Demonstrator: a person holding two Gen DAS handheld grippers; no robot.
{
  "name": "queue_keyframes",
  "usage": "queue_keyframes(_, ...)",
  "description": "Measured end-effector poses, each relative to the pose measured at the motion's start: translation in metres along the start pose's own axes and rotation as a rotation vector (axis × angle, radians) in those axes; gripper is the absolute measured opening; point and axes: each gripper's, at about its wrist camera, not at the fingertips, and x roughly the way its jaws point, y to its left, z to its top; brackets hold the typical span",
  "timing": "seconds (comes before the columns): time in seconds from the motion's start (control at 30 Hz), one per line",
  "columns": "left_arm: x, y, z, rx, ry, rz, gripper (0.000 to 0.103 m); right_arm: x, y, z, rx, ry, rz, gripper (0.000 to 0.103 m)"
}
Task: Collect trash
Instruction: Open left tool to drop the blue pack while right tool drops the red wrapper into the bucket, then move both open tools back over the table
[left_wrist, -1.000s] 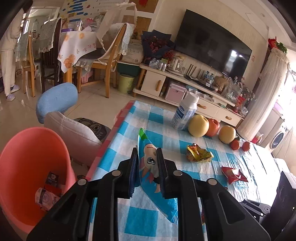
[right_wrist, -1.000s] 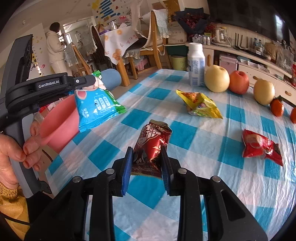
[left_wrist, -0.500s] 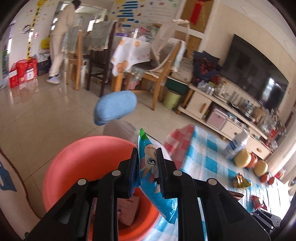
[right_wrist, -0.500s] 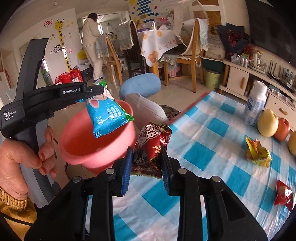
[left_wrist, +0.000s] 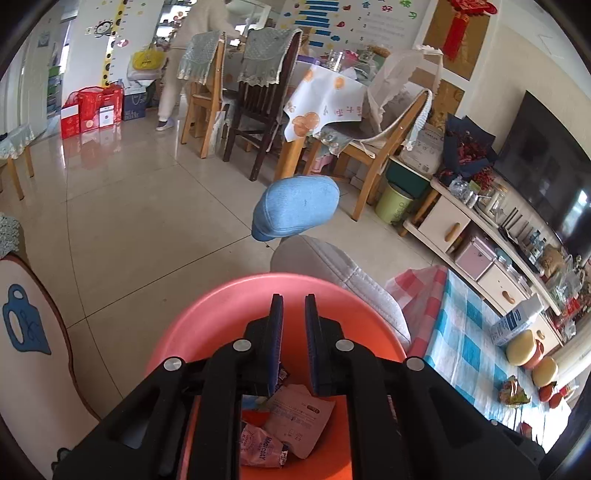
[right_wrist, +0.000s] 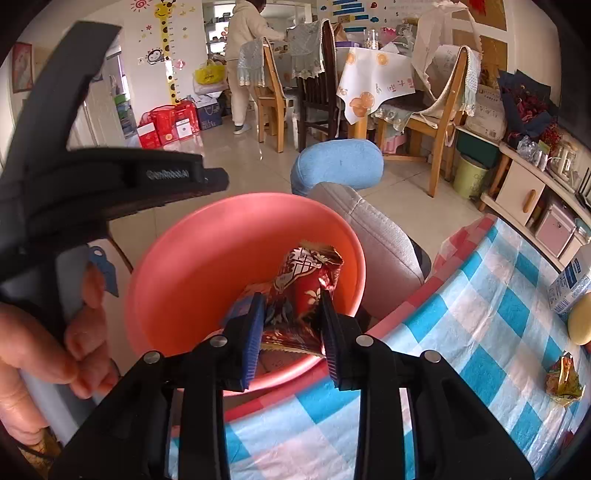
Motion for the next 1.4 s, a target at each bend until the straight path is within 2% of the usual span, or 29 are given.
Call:
queue_keyframes(0.03, 0.0, 0.001, -0.001, -0.01, 0.001, 0.004, 0.013, 0.002, -0.001, -0.001, 0.006, 0.0, -0.005, 0.051)
queue_keyframes(0.1, 0.002, 0.006, -0.001, -0.03, 0.006, 0.01, 0.014, 0.004, -0.005, -0.003, 0.041, -0.01, 0.008, 0.066)
queue_keyframes(0.13, 0.003, 0.005, -0.001, -0.037, 0.008, 0.018, 0.02, 0.003, -0.007, -0.005, 0.055, -0.018, 0.007, 0.067)
queue_keyframes(0.17, 0.004, 0.006, -0.002, -0.043, 0.01, 0.03, 0.032, 0.001, -0.009, -0.007, 0.064, -0.024, 0.004, 0.067)
queue_keyframes(0.23, 0.003, 0.005, -0.003, -0.046, 0.007, 0.047, 0.048, -0.003, -0.015, -0.012, 0.081, -0.032, -0.023, 0.071)
queue_keyframes(0.3, 0.002, 0.003, -0.003, -0.046, 0.0, 0.054, 0.059, -0.01, -0.021, -0.018, 0.103, -0.043, -0.044, 0.074)
queue_keyframes(0.37, 0.001, -0.001, -0.004, -0.038, -0.005, 0.061, 0.077, -0.017, -0.027, -0.026, 0.113, -0.052, -0.076, 0.078)
queue_keyframes(0.43, 0.003, -0.006, -0.006, -0.023, 0.0, 0.07, 0.081, -0.025, -0.033, -0.036, 0.116, -0.048, -0.115, 0.081)
queue_keyframes(0.53, 0.006, -0.015, -0.008, -0.002, 0.022, 0.055, 0.088, -0.034, -0.042, -0.051, 0.125, -0.035, -0.165, 0.082)
queue_keyframes(1.03, 0.001, -0.084, -0.046, 0.227, 0.033, -0.019, 0.09, -0.095, -0.071, -0.134, 0.198, 0.029, -0.28, 0.083)
queue_keyframes(1.2, -0.003, -0.107, -0.065, 0.301, 0.042, -0.052, 0.091, -0.116, -0.08, -0.154, 0.229, 0.021, -0.302, 0.085)
queue_keyframes(1.4, -0.016, -0.138, -0.093, 0.446, 0.027, -0.07, 0.091, -0.142, -0.089, -0.173, 0.269, -0.009, -0.325, 0.088)
